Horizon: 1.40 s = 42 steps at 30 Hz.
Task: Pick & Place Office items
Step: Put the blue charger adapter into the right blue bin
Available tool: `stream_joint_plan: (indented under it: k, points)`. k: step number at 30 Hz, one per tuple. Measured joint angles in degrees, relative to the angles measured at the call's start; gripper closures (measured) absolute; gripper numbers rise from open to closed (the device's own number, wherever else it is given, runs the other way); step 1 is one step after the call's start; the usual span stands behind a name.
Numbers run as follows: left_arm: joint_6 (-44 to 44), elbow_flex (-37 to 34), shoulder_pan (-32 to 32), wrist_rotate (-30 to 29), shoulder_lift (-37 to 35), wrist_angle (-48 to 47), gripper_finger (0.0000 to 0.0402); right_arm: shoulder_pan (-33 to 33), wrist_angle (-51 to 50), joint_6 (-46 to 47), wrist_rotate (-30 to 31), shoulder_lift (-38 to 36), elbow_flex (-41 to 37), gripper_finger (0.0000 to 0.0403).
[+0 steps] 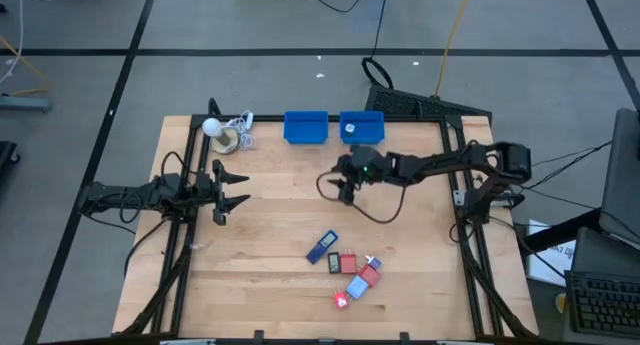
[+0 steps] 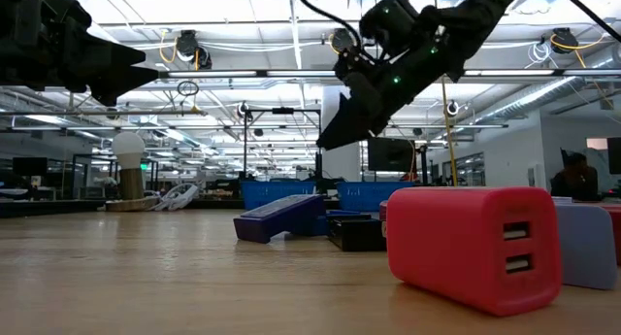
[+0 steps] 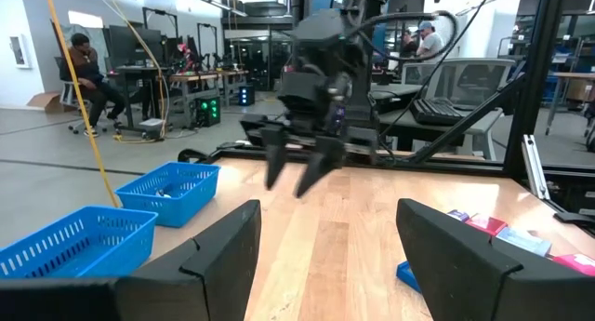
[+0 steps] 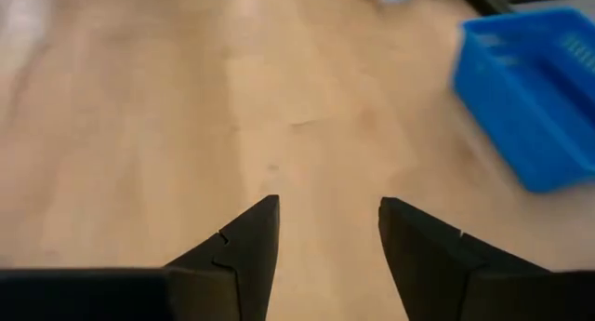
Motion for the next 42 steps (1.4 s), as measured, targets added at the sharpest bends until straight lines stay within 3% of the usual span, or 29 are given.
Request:
stream_joint_plan:
  k: [19,35,38,42]
  points:
    - [-0.1,0.0,0.0,0.0,0.0,0.0,0.0146,20.3,0.1,0.9,0.0,0.0,0.0,0.0234]
    - [0.0,0.0,0.0,0.0,0.0,0.0,0.0146,34.1,0.2,24.2,0.0,0.0,0.0,0.0232]
    - [0.0,0.0,0.0,0.0,0.0,0.0,0.0146,36.6,3.2,27.9,0.0,0.0,0.0,0.0232]
    - [0.0,0.0,0.0,0.0,0.0,0.0,0.0146,39.3,17.5,27.2,0.0,2.1,0.0,0.0232]
